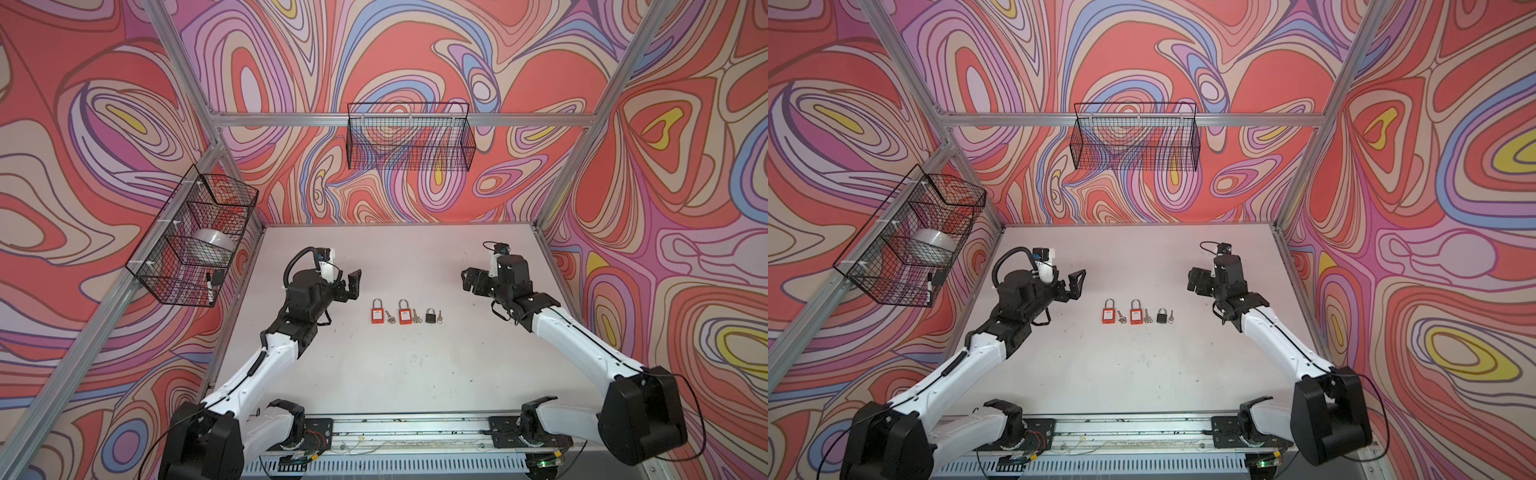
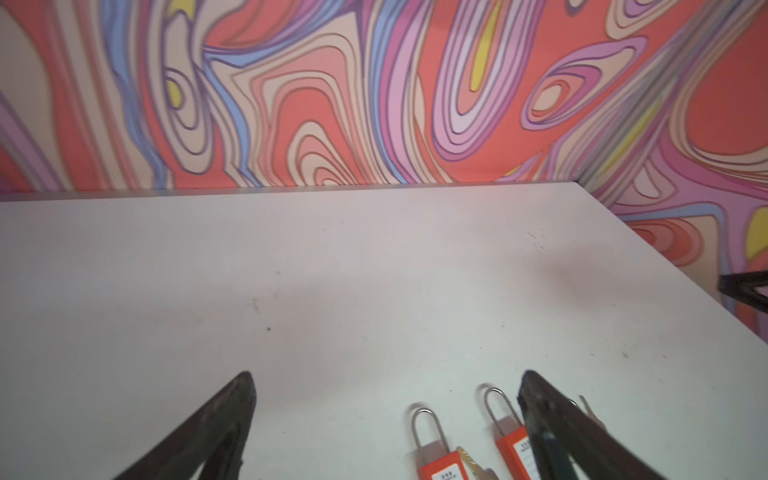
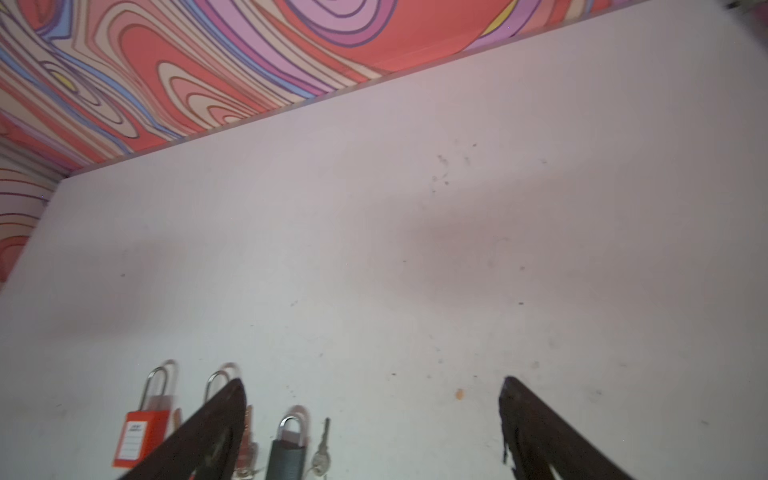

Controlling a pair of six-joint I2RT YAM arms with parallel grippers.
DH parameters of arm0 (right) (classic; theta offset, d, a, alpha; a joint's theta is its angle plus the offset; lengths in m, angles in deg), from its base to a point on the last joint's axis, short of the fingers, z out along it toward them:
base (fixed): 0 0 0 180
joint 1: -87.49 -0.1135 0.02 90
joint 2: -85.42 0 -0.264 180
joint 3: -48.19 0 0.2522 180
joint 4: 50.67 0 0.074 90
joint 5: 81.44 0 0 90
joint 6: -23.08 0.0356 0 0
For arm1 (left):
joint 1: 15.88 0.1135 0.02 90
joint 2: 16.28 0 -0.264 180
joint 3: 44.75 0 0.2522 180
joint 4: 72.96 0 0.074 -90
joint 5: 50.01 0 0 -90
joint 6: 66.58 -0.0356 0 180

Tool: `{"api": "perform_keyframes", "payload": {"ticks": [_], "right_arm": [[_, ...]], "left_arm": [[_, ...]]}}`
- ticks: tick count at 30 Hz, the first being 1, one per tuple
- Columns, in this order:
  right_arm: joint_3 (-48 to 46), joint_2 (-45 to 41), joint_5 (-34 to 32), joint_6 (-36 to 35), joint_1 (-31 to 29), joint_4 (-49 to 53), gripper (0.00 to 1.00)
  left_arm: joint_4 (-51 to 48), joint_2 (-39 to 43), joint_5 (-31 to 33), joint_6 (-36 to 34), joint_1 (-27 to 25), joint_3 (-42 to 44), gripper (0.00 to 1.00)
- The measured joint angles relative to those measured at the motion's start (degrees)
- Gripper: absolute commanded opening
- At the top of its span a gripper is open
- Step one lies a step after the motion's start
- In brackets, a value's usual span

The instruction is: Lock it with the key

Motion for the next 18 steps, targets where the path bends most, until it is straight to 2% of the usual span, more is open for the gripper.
{"api": "perform_keyframes", "payload": {"ticks": [4,8,12,18], "right_arm": [[-7.7,-1.0,-10.4,-5.7,1.7,-9.9,0.98],[-13.9,1.2,-16.4,-10.0,3.7,-21.8,0.98],[-19.6,7.0,-16.9,-11.8,7.7,-36.9,0.98],[-23.0,19.7,-12.9,-13.8,10.6,-55.9,0.98]], "left_arm": [[4.1,4.8,9.5,-3.4,0.1,6.9,1.0],[6.9,6.5,15.2,-6.6,0.1,13.2,1.0],[9.7,6.1,19.7,-8.9,0.1,17.4,1.0],[16.2,0.5,24.1,-11.4,1.0,18.3,1.0]]}}
